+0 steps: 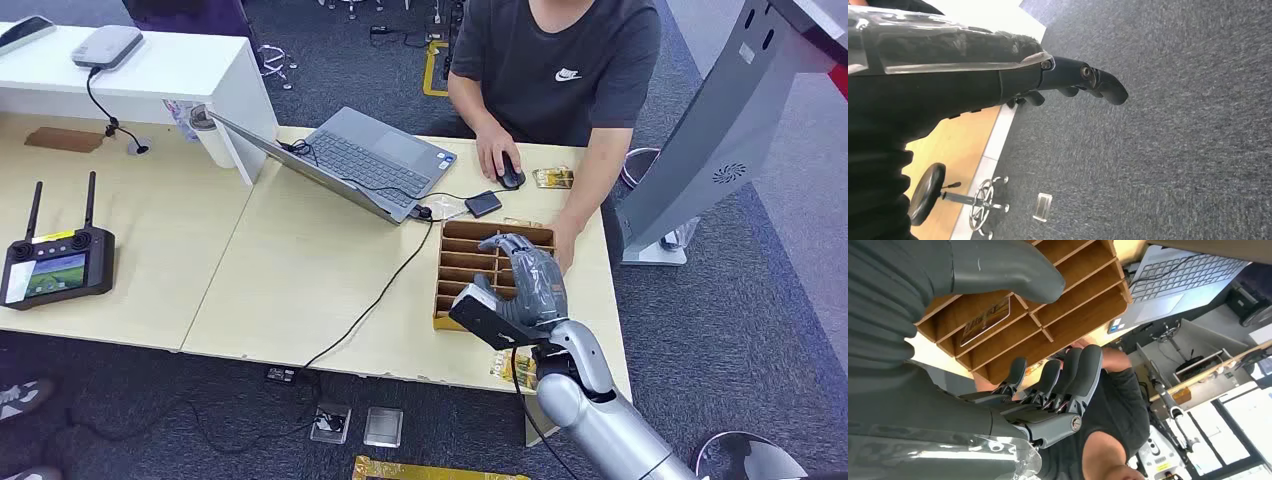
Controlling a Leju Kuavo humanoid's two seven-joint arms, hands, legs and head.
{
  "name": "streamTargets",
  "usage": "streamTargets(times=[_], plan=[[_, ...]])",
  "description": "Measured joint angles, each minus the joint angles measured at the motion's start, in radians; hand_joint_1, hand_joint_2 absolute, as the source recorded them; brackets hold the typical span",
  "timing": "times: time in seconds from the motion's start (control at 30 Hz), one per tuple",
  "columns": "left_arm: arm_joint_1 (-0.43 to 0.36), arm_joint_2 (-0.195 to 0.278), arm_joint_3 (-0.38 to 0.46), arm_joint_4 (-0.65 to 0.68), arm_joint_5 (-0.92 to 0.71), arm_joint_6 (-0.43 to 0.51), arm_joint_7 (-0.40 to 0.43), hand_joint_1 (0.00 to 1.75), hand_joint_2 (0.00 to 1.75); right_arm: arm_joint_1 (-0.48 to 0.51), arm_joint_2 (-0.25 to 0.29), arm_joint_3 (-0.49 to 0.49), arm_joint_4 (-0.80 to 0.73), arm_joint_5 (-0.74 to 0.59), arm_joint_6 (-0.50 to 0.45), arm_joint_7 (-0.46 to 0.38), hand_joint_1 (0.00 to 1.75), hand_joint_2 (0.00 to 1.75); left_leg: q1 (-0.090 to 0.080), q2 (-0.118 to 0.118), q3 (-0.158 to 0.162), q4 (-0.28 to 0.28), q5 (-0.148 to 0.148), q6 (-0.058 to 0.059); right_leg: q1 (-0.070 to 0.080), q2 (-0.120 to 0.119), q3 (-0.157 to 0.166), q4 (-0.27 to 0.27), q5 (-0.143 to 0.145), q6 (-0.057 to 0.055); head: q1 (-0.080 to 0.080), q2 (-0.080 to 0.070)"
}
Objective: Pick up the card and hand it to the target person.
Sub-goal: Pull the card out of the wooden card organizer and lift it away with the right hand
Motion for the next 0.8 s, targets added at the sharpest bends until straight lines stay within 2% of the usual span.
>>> streamTargets(times=[0.2,0.37,0.8], plan=[[0.0,-0.001,0.005,0.0,0.008,0.007,0.0,0.0,1.75,-0.012,0.001,0.003,0.01,-0.007,0.002,-0.035,0.75,1.75,0.0,0.0,0.0,0.0,0.0,0.0,0.0,0.0,0.0,0.0,0.0,0.0,0.0,0.0],[0.0,-0.002,0.009,0.0,0.01,0.008,0.0,0.0,1.75,-0.026,0.006,0.004,0.031,-0.009,-0.001,-0.051,0.65,1.75,0.0,0.0,0.0,0.0,0.0,0.0,0.0,0.0,0.0,0.0,0.0,0.0,0.0,0.0],[0.0,-0.004,0.019,0.0,0.009,0.006,0.0,0.0,1.75,-0.069,0.02,0.001,0.144,-0.018,-0.012,-0.076,0.71,1.75,0.0,0.0,0.0,0.0,0.0,0.0,0.0,0.0,0.0,0.0,0.0,0.0,0.0,0.0]])
